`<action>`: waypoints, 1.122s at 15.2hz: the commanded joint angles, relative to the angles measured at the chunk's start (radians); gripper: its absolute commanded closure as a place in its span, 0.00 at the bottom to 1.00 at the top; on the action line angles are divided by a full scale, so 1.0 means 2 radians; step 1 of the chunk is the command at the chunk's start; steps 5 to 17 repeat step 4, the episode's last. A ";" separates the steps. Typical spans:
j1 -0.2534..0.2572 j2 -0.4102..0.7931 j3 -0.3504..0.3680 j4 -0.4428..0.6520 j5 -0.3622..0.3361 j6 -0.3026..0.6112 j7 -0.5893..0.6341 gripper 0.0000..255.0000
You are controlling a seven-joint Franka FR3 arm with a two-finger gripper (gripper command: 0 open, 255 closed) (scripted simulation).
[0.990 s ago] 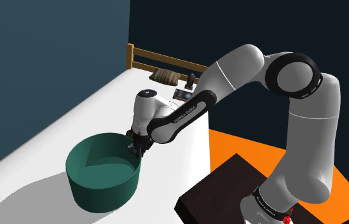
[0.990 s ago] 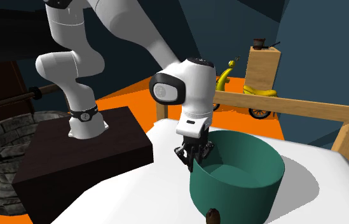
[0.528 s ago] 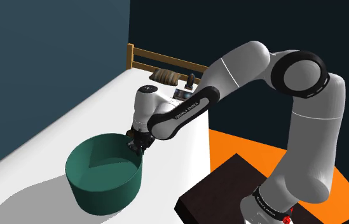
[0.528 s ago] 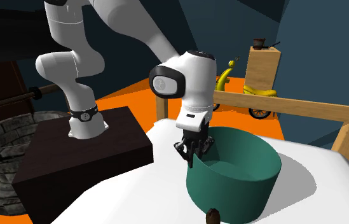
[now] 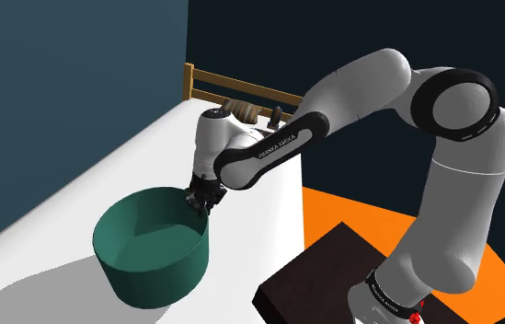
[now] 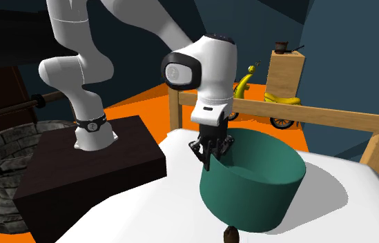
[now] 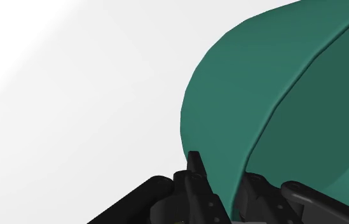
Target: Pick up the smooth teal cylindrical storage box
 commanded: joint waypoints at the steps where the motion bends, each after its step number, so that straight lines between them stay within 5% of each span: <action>1: -0.002 -0.010 0.003 0.005 0.006 -0.012 -0.004 1.00; 17: -0.003 -0.015 0.005 0.007 0.009 -0.018 -0.006 1.00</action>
